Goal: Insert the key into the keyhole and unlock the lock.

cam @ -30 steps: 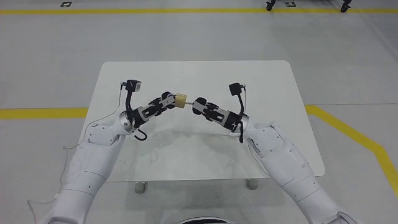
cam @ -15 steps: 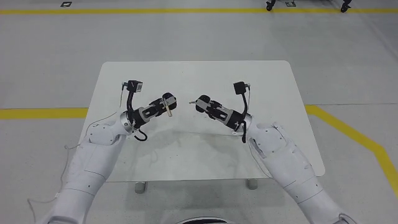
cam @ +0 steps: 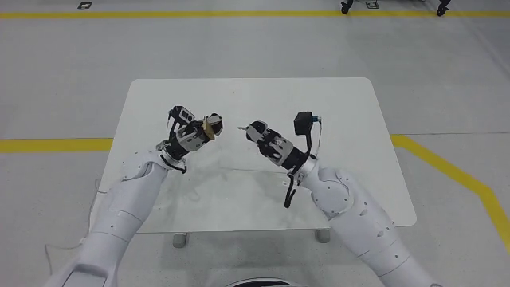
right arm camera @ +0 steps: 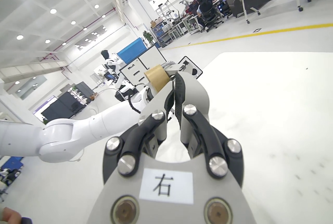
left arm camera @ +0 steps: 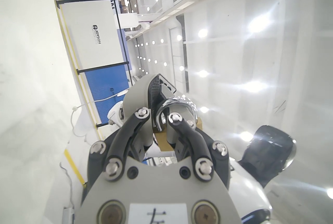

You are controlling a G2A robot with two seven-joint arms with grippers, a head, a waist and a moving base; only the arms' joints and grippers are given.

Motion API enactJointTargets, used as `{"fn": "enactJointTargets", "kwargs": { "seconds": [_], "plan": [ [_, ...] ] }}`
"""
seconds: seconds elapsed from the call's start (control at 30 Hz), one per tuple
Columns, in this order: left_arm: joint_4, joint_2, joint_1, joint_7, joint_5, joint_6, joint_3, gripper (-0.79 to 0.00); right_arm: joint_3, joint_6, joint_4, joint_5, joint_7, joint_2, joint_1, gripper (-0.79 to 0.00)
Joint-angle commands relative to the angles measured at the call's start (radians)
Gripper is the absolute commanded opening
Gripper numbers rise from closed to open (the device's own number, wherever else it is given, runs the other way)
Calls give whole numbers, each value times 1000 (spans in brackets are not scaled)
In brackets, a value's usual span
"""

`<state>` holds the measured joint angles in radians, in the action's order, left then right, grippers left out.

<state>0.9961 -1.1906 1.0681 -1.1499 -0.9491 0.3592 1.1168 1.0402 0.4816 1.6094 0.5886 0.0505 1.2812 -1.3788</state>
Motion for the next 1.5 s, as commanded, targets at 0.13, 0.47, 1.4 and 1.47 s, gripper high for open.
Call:
{"fn": "enactJointTargets", "kwargs": {
  "seconds": [0.13,0.47,1.4,1.47],
  "plan": [
    [-34,-10,-28,-1,3,-16,-19,-785,-22,-40,13,60,-40,6,-2,-785],
    [23,-20,3,77,1,-83,-42,-785,-33,-71,38,110,-62,8,-7,-785],
    [86,-44,39,279,157,14,-32,-785,-144,-330,70,523,-218,36,-39,-785],
    [87,-44,40,280,163,13,-30,-785,-144,-340,70,528,-217,38,-39,-785]
  ]
}}
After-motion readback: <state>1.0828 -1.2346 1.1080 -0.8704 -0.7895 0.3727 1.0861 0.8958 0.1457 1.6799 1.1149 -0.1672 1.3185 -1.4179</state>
